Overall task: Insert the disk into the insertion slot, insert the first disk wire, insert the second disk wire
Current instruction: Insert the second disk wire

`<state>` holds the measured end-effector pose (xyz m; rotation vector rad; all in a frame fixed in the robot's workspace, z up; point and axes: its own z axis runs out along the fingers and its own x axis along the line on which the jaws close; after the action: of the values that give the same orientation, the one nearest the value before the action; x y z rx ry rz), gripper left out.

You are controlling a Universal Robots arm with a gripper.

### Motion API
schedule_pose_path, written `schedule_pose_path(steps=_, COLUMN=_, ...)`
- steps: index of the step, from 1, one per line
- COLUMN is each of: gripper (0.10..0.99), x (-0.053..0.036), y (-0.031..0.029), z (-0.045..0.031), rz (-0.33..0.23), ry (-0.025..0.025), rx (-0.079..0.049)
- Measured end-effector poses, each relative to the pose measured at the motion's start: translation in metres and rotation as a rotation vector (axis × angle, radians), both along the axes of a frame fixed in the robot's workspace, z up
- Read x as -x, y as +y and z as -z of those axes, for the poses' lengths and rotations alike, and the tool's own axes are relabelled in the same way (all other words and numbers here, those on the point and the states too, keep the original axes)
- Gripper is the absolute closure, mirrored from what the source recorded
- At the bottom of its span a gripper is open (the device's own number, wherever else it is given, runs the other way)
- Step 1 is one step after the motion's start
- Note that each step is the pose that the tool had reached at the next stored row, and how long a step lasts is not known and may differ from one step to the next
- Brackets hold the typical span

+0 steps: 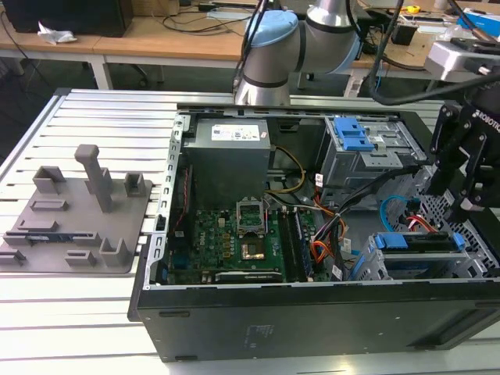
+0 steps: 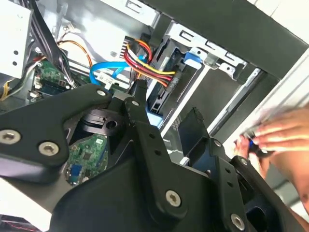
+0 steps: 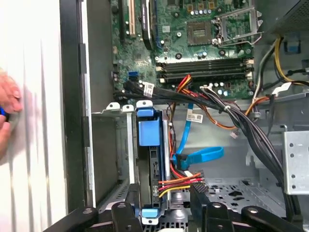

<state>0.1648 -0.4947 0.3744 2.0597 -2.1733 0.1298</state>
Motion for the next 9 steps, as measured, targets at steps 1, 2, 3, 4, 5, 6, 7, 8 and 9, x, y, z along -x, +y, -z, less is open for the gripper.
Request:
schedule_pose_path(steps=1, gripper=0.545, x=0.0, y=0.0051, z=-0.0001, rz=0.0, ry=0.0061, rx=0.021)
schedule_pose_path(steps=2, gripper=0.545, x=0.0, y=0.0083, z=0.0, rz=0.0, ry=0.0093, rx=0.033)
schedule_pose_path(steps=3, gripper=0.545, x=0.0, y=0.0129, z=0.0, rz=0.0, ry=0.0115, rx=0.049)
schedule_pose_path(steps=4, gripper=0.545, x=0.0, y=0.0172, z=0.0, rz=0.0, ry=0.0117, rx=0.06)
schedule_pose_path(steps=5, gripper=0.545, x=0.0006, y=0.0207, z=0.0001, rz=0.0, ry=0.0117, rx=0.066)
schedule_pose_path(steps=6, gripper=0.545, x=0.0018, y=0.0232, z=0.0004, rz=0.0, ry=0.0116, rx=0.072)
schedule_pose_path(steps=7, gripper=0.545, x=0.0031, y=0.0253, z=0.0007, rz=0.0, ry=0.0113, rx=0.077)
schedule_pose_path(steps=8, gripper=0.545, x=0.0067, y=0.028, z=0.0022, rz=-0.002, ry=0.0099, rx=0.086)
schedule_pose_path(steps=9, gripper=0.545, x=0.008, y=0.028, z=0.0031, rz=-0.004, ry=0.0098, rx=0.086)
